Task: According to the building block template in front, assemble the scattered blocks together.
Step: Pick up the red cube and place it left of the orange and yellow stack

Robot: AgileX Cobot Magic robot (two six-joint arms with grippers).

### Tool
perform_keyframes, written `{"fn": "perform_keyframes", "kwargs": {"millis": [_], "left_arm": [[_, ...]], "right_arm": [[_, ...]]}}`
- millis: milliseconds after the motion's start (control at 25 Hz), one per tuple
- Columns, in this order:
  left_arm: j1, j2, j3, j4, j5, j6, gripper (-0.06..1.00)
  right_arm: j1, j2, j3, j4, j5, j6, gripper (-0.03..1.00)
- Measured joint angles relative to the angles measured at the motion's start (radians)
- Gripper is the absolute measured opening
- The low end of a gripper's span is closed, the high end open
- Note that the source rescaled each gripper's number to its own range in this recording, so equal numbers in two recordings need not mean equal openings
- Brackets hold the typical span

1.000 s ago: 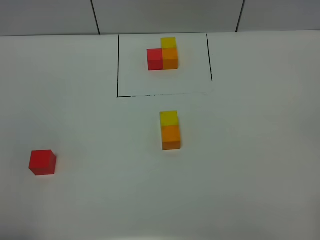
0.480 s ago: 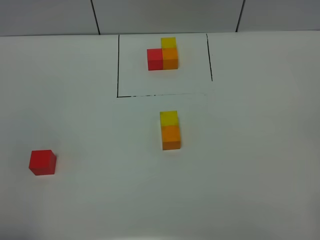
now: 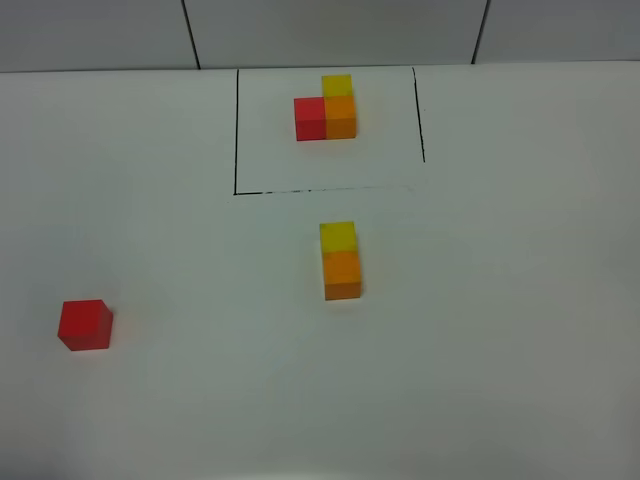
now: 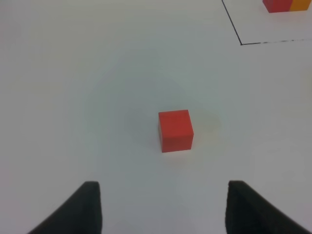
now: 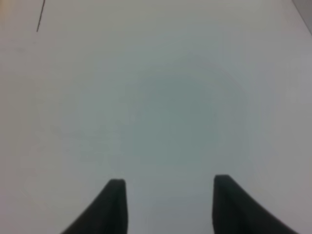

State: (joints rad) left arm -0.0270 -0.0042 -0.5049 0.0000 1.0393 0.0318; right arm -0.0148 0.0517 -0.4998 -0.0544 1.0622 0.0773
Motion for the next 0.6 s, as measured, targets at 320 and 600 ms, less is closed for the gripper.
{"fn": "perform_keyframes", "kwargs": {"millis": [320, 600], "left_arm": [[0.000, 0.000, 0.000, 0.000, 0.000, 0.000, 0.24], [0.000, 0.000, 0.000, 0.000, 0.000, -0.001, 0.24]], "right_arm": [[0.000, 0.000, 0.000, 0.001, 0.000, 0.000, 0.01], [0.000, 0.000, 0.000, 0.001, 0.000, 0.000, 0.00]]}}
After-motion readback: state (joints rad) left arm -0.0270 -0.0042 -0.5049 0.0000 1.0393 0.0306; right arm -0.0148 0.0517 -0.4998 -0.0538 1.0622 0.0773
